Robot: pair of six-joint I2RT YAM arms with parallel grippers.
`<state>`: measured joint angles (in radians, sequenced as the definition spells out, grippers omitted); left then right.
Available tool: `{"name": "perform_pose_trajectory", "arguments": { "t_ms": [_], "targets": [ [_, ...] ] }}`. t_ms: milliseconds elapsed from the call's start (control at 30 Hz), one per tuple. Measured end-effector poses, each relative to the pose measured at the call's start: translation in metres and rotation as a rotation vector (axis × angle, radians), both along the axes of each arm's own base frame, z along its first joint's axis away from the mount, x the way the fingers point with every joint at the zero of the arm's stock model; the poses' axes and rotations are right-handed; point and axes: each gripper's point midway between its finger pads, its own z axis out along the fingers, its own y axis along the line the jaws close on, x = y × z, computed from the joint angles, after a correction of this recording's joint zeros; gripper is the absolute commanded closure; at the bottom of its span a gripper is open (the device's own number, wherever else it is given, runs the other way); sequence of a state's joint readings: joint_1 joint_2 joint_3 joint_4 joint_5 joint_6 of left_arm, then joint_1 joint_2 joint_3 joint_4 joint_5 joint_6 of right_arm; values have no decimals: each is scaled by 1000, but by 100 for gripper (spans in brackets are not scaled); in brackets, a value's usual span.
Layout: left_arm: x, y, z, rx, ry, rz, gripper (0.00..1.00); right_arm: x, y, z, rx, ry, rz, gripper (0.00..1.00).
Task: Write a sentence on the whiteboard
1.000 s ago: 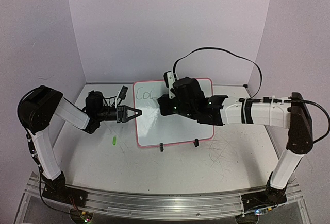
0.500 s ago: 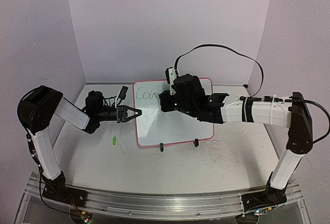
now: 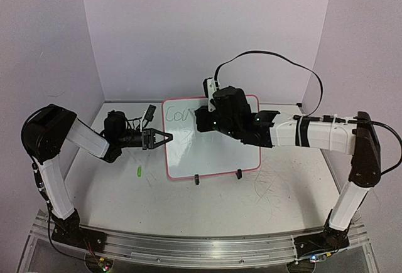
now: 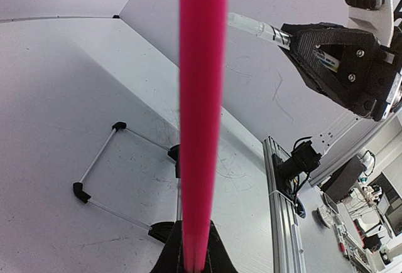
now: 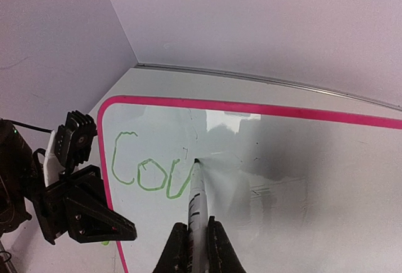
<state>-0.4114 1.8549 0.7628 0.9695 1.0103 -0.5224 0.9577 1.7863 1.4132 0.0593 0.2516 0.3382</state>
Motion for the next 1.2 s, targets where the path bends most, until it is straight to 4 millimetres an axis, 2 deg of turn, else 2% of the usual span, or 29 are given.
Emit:
{"name": "perform_pose_trajectory", "arguments": {
  "t_ms": [600, 1200],
  "targets": [
    [0, 0, 0, 0, 0, 0, 100, -12, -4, -18, -9, 44, 23, 100],
    [0, 0, 0, 0, -1, 0, 100, -14, -7, -20, -19, 55, 22, 100]
  ]
}}
